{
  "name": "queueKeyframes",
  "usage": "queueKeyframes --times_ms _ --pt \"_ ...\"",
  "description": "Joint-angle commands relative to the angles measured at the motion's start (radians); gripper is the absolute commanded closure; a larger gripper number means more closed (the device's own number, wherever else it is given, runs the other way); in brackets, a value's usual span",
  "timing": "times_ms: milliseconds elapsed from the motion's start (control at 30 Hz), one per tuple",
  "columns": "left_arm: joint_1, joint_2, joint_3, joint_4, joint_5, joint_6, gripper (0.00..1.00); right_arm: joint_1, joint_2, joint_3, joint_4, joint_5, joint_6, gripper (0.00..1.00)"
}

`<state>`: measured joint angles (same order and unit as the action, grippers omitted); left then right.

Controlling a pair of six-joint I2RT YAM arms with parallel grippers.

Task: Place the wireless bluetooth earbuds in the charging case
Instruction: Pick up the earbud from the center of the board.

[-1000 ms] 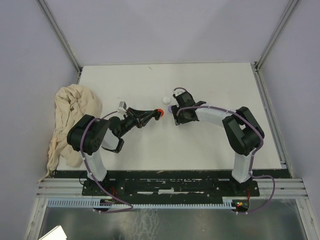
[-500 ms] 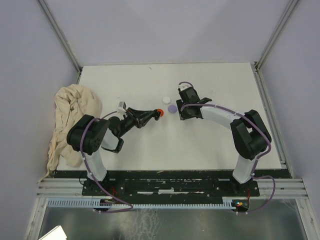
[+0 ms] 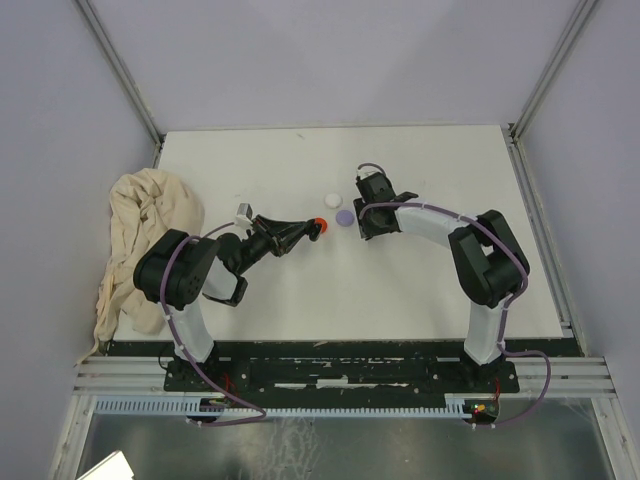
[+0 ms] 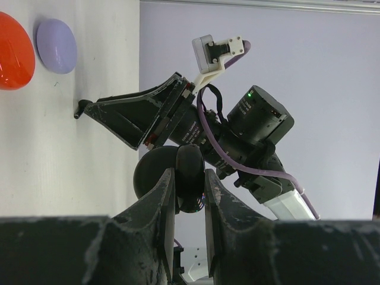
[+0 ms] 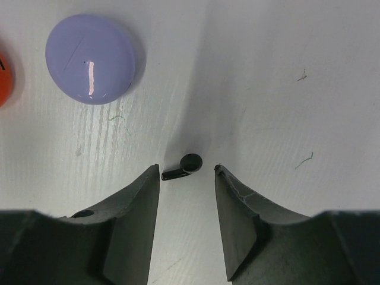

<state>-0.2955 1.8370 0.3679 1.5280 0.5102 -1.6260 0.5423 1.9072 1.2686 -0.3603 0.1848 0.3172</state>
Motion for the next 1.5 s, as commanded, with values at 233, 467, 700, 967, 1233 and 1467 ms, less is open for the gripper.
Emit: queueKeyframes --times_ms 233,467,700,967,1233,1467 --pt "0.007 -0.024 -0.004 0.137 0.022 -0.021 0.97 -0.018 0.029 0.049 0.033 -0.004 0.026 0.52" --pt "0.008 -0.024 -0.002 0.136 0.022 -0.024 0.97 -0.025 0.048 0.055 0.037 -0.014 0.034 0.54" --pt "0.008 -0.018 0.005 0.137 0.024 -0.025 0.97 -0.030 0.057 0.055 0.043 -0.021 0.038 0.59" --pt "0.009 -0.012 0.009 0.137 0.025 -0.026 0.97 -0.033 0.058 0.054 0.043 -0.027 0.044 0.67" --pt "0.009 -0.019 0.014 0.133 0.023 -0.033 0.97 -0.033 0.056 0.051 0.040 -0.039 0.047 0.79" --pt "0.011 -0.029 0.002 0.121 0.025 -0.020 0.97 -0.032 0.036 0.045 0.057 -0.018 0.027 0.89"
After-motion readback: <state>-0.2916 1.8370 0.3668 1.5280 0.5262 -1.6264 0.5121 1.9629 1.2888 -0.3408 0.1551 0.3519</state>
